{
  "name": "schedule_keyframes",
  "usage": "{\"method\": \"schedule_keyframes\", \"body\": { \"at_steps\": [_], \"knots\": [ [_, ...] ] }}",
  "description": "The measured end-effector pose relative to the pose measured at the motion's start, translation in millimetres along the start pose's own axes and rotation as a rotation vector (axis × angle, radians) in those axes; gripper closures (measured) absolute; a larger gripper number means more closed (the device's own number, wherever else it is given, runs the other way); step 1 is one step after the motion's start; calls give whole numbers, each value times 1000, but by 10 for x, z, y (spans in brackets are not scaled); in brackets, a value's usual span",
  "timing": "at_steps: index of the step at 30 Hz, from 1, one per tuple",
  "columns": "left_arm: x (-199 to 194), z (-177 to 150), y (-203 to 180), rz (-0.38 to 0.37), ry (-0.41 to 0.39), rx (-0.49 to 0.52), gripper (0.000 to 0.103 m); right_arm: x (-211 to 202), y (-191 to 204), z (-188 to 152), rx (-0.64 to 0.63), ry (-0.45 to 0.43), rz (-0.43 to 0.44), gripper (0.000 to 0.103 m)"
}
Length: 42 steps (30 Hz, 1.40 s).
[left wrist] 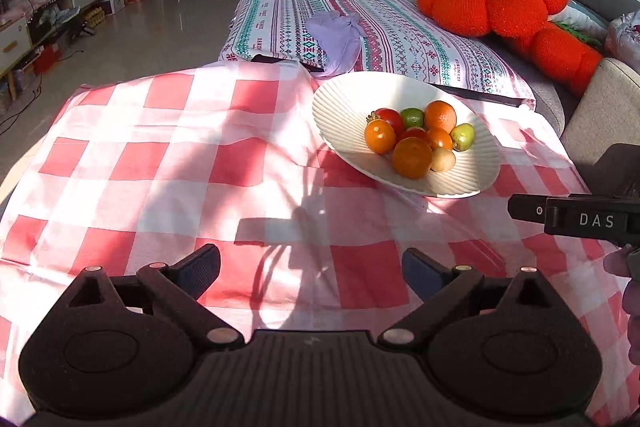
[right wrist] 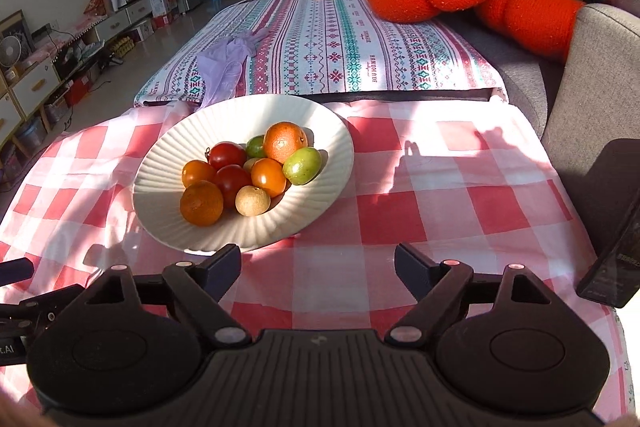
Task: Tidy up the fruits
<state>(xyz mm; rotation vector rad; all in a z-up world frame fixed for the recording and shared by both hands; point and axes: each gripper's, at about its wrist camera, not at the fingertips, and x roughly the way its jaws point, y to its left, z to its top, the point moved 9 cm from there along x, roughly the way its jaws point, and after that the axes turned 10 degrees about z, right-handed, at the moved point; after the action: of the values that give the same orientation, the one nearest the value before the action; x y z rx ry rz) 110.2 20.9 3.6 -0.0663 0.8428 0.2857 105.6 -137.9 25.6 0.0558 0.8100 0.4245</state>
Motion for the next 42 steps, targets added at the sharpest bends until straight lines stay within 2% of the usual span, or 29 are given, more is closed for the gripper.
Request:
{"method": "schedule_keyframes", "body": {
  "at_steps": [3, 7, 13, 18, 26, 42],
  "knots": [
    [-113, -84, 39, 30, 2, 9, 0, -65, 76, -118, -6, 26, -19, 15],
    [-172, -137, 127, 115, 12, 0, 0, -80, 147, -248, -11, 57, -58, 12],
    [-108, -198, 148, 159, 2, 24, 0, -45, 198, -332, -34, 69, -108, 9],
    [-28, -277, 99, 158, 28, 37, 0, -51, 238, -341, -74, 48, -135, 8],
    [-49, -324, 26, 148, 25, 55, 0, -28, 307, -377, -104, 62, -124, 6],
    [-62, -339, -9, 141, 20, 65, 0, -57, 313, -384, -103, 56, -123, 6]
  ]
}}
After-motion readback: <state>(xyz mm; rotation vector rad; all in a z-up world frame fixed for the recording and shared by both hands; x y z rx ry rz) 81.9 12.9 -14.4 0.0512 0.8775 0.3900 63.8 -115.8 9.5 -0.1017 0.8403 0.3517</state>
